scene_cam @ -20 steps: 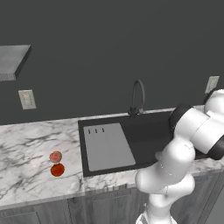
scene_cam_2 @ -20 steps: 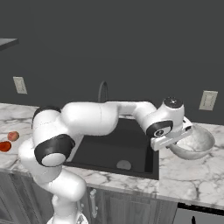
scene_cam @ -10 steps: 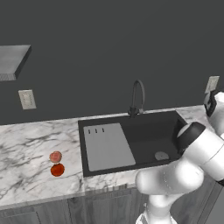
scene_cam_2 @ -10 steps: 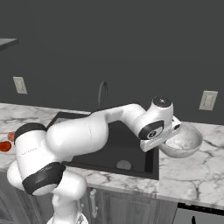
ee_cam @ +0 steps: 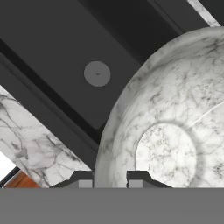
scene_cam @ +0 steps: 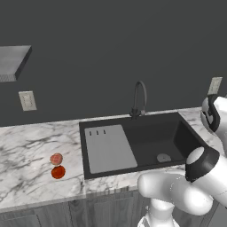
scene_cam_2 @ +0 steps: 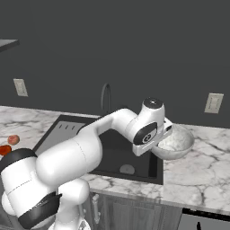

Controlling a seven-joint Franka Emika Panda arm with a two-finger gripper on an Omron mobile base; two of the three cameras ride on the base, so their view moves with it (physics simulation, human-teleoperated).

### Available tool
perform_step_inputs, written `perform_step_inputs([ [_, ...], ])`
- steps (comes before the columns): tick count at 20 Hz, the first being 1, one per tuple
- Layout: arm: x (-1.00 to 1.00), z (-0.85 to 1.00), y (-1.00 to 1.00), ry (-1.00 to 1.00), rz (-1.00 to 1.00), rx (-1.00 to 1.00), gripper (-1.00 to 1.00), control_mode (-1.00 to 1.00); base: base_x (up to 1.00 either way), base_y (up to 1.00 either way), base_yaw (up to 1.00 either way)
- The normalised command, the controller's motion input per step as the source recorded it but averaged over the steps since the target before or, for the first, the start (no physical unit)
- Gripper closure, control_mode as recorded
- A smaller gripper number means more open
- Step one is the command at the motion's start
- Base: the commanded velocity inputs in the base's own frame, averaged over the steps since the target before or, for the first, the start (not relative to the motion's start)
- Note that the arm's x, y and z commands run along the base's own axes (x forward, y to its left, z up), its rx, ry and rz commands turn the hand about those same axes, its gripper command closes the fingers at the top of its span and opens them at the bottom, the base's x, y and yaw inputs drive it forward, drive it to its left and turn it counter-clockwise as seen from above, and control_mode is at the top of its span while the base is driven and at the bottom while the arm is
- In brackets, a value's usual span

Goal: Remove the tomato and peach from the sink. Then move the bowl and cup from the counter to the sink for washing.

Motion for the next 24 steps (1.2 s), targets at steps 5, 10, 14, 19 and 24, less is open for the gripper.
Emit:
perform_step_inputs([
  [5, 0.0, 0.09, 0.36, 0.03, 0.07, 0.0, 1.0, -1.0, 0.0, 0.0, 0.0],
  [10, 0.0, 0.08, 0.33, 0.05, 0.08, 0.0, 1.0, -1.0, 0.0, 0.0, 0.0],
  [14, 0.0, 0.06, 0.31, 0.08, 0.07, 0.0, 1.0, -1.0, 0.0, 0.0, 0.0],
  [19, 0.0, 0.01, 0.28, 0.11, 0.05, 0.0, 1.0, -1.0, 0.0, 0.0, 0.0],
  [24, 0.0, 0.0, 0.27, 0.1, 0.04, 0.02, 1.0, -1.0, 0.0, 0.0, 0.0],
])
